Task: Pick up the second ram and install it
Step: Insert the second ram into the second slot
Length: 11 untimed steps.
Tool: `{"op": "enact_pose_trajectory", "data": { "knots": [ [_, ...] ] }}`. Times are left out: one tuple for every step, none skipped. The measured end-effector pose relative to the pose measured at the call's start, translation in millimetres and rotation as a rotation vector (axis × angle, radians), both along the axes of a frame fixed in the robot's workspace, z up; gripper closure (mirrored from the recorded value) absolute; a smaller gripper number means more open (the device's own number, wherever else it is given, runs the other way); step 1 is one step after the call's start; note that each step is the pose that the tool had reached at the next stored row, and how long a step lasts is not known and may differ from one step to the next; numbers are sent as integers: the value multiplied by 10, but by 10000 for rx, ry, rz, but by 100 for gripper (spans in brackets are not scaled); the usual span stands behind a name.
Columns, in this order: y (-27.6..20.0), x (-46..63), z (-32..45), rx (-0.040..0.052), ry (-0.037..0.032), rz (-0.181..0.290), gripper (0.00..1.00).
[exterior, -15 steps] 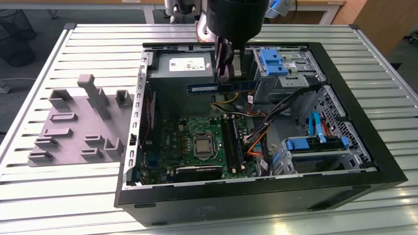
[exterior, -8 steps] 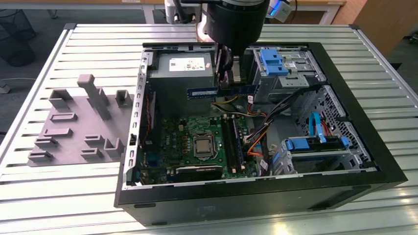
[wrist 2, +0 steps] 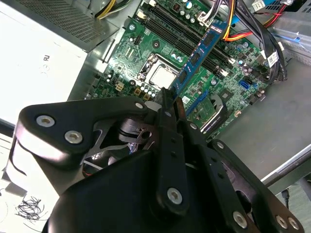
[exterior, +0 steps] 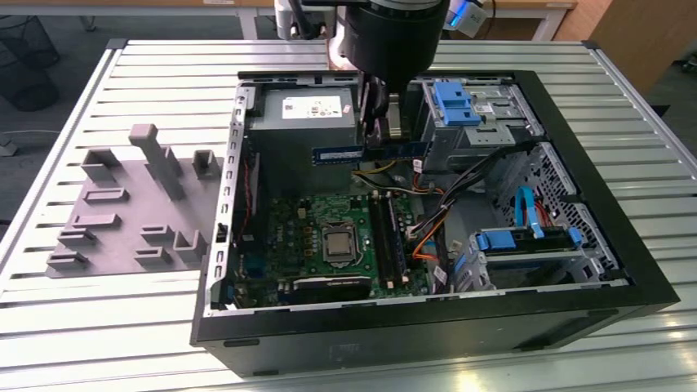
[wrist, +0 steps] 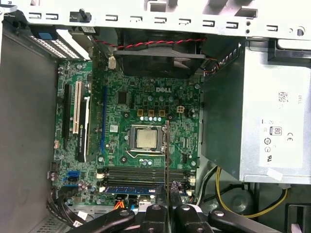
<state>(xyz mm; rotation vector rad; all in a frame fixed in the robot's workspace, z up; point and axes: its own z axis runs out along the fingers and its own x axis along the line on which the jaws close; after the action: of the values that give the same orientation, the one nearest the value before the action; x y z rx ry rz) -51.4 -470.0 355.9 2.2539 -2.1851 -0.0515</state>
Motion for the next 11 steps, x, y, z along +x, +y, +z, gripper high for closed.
{"op": "enact_pose_trajectory", "data": {
  "knots": [
    [-2,0,-3,2,-1,-1,86],
    [-6,0,-6,1,-1,-7,86],
    [-10,0,-11,1,0,-27,86],
    [-14,0,-17,0,0,-46,86],
    [-17,0,-28,0,0,-50,86],
    [-21,0,-45,0,0,-50,86],
    [-25,0,-62,-1,0,-51,86],
    [-29,0,-80,-1,1,-50,86],
    [-32,0,-98,-1,1,-51,86],
    [-35,0,-116,-1,0,-51,86],
    [-37,0,-134,-1,0,-51,86]
  ]
}}
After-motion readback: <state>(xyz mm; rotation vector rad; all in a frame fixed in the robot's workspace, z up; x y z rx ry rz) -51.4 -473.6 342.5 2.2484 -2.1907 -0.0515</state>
